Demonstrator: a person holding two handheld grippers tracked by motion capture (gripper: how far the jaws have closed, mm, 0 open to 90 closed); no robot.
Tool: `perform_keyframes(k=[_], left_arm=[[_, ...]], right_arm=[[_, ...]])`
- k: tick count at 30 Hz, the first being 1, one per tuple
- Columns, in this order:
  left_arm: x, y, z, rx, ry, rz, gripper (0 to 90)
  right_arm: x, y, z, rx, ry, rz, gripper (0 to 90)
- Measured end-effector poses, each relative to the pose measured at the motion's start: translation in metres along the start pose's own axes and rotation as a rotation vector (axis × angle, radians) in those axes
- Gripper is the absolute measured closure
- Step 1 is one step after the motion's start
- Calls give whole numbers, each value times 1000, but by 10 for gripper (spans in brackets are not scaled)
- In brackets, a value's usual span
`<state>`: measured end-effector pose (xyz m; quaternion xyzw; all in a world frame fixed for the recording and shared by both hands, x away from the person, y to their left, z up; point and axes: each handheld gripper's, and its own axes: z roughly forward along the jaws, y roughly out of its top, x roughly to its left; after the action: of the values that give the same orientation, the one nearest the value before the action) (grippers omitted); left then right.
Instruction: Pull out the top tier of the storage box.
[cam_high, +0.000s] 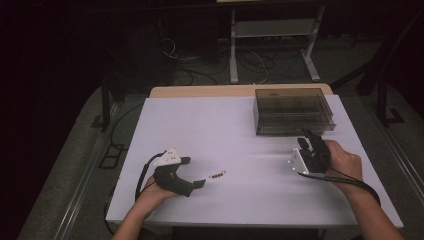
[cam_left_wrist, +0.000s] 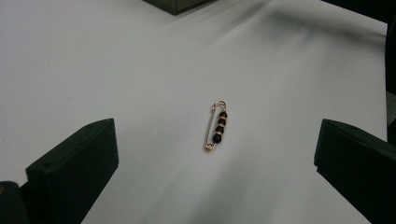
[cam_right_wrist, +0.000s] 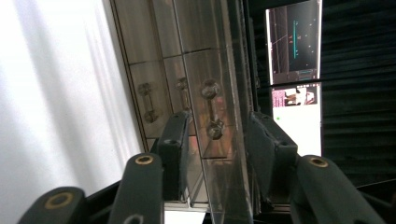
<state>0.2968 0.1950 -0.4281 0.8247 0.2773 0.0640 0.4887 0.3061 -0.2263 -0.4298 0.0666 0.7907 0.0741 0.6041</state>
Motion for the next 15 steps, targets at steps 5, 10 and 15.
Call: perform_keyframes(k=[5,10,15], left_arm=[[0,0,0,2,1,0,0],[0,0,1,2,1,0,0],[-1,0,1,3,1,-2,0]], right_arm=[[0,-1,-7,-2,-1,26,509],[1,-2,-12,1,0,58,449],[3,-2,-15,-2,6,84,410]])
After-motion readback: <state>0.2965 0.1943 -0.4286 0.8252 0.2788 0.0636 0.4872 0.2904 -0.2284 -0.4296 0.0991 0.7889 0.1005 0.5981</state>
